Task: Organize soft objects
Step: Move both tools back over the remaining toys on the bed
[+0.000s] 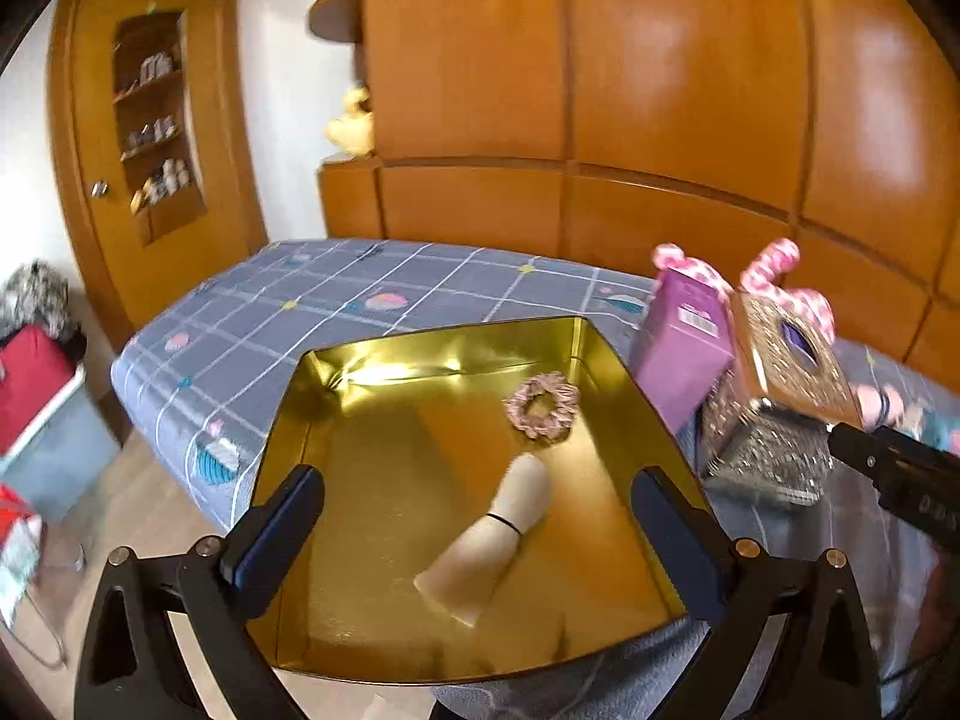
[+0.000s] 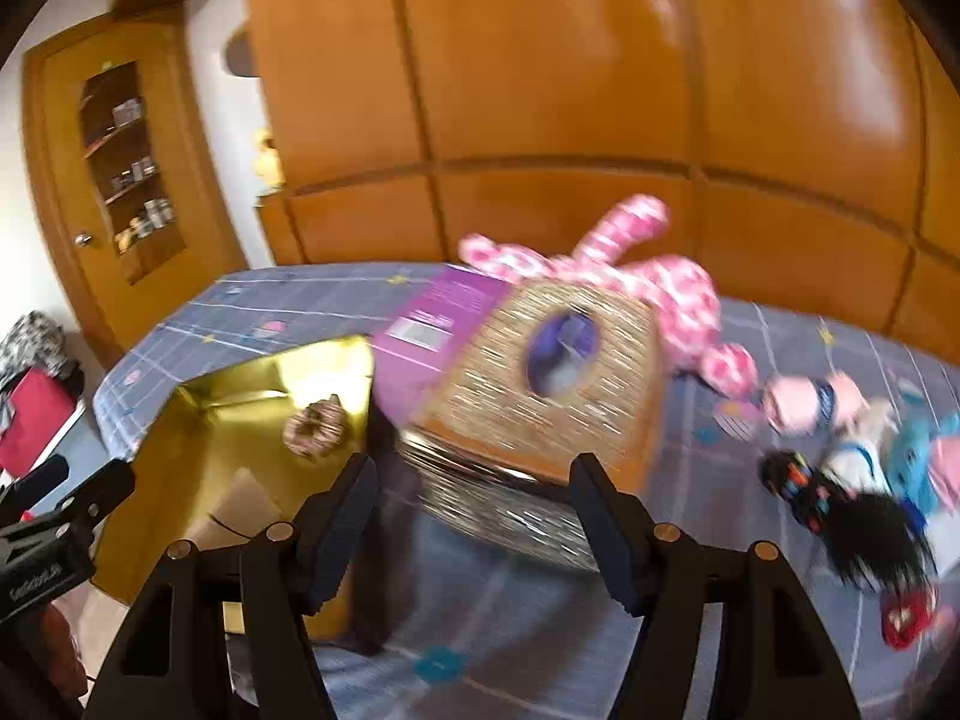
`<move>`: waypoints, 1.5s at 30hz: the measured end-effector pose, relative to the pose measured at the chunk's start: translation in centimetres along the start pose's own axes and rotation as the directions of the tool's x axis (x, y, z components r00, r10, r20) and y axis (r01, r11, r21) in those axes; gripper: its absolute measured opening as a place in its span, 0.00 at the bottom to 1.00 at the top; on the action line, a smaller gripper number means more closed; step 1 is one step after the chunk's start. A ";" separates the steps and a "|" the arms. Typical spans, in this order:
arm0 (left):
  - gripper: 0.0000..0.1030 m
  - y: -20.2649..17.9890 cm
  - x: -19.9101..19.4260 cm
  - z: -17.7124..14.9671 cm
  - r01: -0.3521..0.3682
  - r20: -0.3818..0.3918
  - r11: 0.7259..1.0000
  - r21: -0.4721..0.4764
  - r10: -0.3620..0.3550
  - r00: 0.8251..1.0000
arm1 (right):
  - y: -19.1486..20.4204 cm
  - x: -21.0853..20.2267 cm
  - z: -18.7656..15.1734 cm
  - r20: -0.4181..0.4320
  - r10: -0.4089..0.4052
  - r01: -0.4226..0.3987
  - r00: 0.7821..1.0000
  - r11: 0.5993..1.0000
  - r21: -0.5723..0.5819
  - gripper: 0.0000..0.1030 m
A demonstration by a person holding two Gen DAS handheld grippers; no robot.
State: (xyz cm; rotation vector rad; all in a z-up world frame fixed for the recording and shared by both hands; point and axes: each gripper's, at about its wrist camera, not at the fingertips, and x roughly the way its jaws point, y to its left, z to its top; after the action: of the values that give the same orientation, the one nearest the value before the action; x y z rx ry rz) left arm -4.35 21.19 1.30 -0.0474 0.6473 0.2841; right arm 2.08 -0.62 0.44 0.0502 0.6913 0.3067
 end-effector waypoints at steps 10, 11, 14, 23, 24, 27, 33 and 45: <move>1.00 -4.3 -1.3 -1.5 0.118 -0.008 0.985 0.125 -0.117 0.993 | -6.4 0.1 -1.7 -0.078 0.046 -0.032 0.996 0.985 0.170 0.82; 1.00 -4.9 -1.4 -1.7 0.128 -0.011 0.982 0.138 -0.128 0.992 | -6.6 0.2 -1.5 -0.079 0.046 -0.031 0.996 0.983 0.180 0.82; 1.00 -5.9 -1.6 -2.0 0.150 -0.018 0.975 0.165 -0.150 0.989 | -7.9 -0.3 -1.4 -0.068 0.020 -0.005 0.997 0.980 0.200 0.83; 1.00 -9.4 -2.5 -2.1 0.223 -0.022 0.941 0.255 -0.224 0.974 | -14.3 -2.8 0.6 -0.046 -0.120 0.128 0.992 0.961 0.244 0.83; 1.00 -9.8 -2.6 -1.9 0.242 -0.024 0.936 0.255 -0.244 0.970 | -15.5 -3.3 1.0 -0.044 -0.149 0.155 0.988 0.956 0.250 0.83; 1.00 -11.3 -2.9 -1.7 0.329 -0.042 0.908 0.261 -0.330 0.943 | -18.5 -4.4 2.0 -0.037 -0.204 0.206 0.978 0.941 0.268 0.83; 1.00 -15.4 -3.9 -1.8 0.432 -0.061 0.826 0.362 -0.441 0.895 | -25.2 -6.7 2.9 -0.021 -0.327 0.315 0.945 0.887 0.337 0.83; 1.00 -21.9 -1.0 -2.1 0.573 -0.257 0.742 0.349 -0.512 0.820 | -33.1 -7.0 -0.2 -0.065 -0.371 0.350 0.926 0.784 0.513 0.83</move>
State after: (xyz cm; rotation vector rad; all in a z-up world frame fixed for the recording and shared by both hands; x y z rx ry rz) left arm -0.32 -0.41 -0.71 0.1523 0.7989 -0.4399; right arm 5.59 -34.29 -0.22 0.4343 0.7128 -0.2623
